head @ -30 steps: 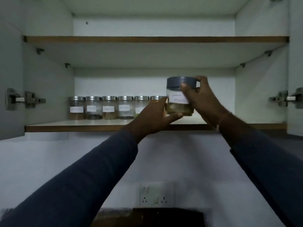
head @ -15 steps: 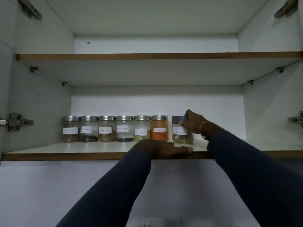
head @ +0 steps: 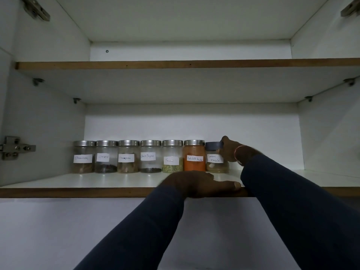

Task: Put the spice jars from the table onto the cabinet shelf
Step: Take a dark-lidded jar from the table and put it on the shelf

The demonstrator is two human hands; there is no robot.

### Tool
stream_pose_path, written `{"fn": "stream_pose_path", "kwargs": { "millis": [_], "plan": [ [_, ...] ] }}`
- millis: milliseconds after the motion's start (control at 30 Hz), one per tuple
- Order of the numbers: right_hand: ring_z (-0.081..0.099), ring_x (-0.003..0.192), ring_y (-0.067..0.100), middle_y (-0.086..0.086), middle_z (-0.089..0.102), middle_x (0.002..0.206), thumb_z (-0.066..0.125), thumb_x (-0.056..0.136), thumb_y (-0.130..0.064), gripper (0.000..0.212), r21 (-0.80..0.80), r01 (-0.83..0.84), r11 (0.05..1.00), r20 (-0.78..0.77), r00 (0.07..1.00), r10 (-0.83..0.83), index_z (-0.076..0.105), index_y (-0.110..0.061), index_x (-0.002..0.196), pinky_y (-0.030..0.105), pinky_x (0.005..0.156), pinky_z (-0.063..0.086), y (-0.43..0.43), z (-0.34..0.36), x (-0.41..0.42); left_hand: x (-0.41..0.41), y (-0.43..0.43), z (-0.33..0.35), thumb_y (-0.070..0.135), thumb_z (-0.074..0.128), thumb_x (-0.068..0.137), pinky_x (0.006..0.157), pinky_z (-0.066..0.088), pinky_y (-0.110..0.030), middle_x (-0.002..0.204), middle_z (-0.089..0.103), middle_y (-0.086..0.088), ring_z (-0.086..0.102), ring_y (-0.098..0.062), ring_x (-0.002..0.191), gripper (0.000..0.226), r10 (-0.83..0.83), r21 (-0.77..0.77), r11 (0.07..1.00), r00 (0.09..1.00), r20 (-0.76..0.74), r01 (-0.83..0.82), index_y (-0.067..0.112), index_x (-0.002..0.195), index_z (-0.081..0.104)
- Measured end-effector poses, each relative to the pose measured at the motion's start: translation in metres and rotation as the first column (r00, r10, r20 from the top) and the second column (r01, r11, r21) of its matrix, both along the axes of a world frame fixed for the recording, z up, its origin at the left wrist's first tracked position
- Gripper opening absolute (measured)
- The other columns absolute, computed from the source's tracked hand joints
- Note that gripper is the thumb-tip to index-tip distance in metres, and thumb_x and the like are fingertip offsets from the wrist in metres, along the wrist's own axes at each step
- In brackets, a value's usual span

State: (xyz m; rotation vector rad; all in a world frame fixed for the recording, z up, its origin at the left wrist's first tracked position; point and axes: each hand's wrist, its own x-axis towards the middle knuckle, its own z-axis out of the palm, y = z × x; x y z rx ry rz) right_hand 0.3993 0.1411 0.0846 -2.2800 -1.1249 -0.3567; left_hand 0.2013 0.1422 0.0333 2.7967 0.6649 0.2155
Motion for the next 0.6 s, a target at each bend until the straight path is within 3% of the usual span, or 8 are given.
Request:
{"fn": "stream_pose_path", "kwargs": {
  "millis": [167, 267, 333, 500, 600],
  "plan": [
    [0.053, 0.077, 0.02, 0.008, 0.054, 0.1, 0.047, 0.099, -0.026, 0.04, 0.031, -0.054, 0.998, -0.072, 0.996, 0.056, 0.033, -0.012, 0.134, 0.029, 0.063, 0.042, -0.001, -0.004, 0.004, -0.001, 0.0, 0.0, 0.072, 0.034, 0.086, 0.111, 0.024, -0.036, 0.156, 0.029, -0.004, 0.031, -0.023, 0.141, 0.078, -0.035, -0.008, 0.999, 0.999, 0.026, 0.035, 0.024, 0.148, 0.028],
    [0.06, 0.094, 0.027, 0.013, 0.061, 0.114, 0.057, 0.094, -0.035, 0.045, 0.062, -0.09, 0.994, -0.057, 0.994, 0.094, 0.039, -0.012, 0.128, 0.036, 0.079, 0.049, -0.002, -0.006, 0.009, 0.0, 0.002, -0.001, 0.072, 0.035, 0.086, 0.11, 0.025, -0.035, 0.156, 0.03, -0.004, 0.033, -0.023, 0.14, 0.078, -0.035, -0.011, 0.999, 0.999, 0.032, 0.036, 0.024, 0.148, 0.029],
    [0.058, 0.097, 0.027, 0.015, 0.06, 0.118, 0.058, 0.094, -0.031, 0.044, 0.049, -0.078, 0.996, -0.017, 0.997, 0.079, 0.04, -0.011, 0.128, 0.036, 0.081, 0.047, -0.002, -0.006, 0.01, -0.001, 0.002, 0.0, 0.071, 0.035, 0.087, 0.11, 0.026, -0.034, 0.155, 0.031, -0.004, 0.033, -0.023, 0.14, 0.077, -0.039, -0.021, 0.999, 0.999, 0.038, 0.04, 0.024, 0.148, 0.03],
    [0.052, 0.073, 0.018, 0.01, 0.055, 0.1, 0.053, 0.097, -0.023, 0.039, 0.048, -0.099, 0.994, -0.07, 0.992, 0.102, 0.037, -0.011, 0.131, 0.025, 0.057, 0.041, -0.005, -0.005, 0.011, -0.001, 0.002, 0.0, 0.073, 0.034, 0.085, 0.11, 0.026, -0.036, 0.156, 0.03, -0.004, 0.033, -0.023, 0.14, 0.081, -0.038, -0.003, 0.999, 0.999, 0.022, 0.038, 0.023, 0.148, 0.029],
    [0.05, 0.074, 0.016, 0.008, 0.055, 0.099, 0.052, 0.098, -0.022, 0.039, 0.058, -0.112, 0.992, -0.083, 0.99, 0.117, 0.035, -0.012, 0.131, 0.024, 0.057, 0.04, -0.005, -0.006, 0.016, 0.0, 0.003, -0.001, 0.078, 0.032, 0.082, 0.112, 0.025, -0.038, 0.157, 0.028, -0.004, 0.032, -0.024, 0.141, 0.087, -0.026, 0.013, 1.0, 1.0, 0.005, 0.026, 0.023, 0.149, 0.027]
  ]
}}
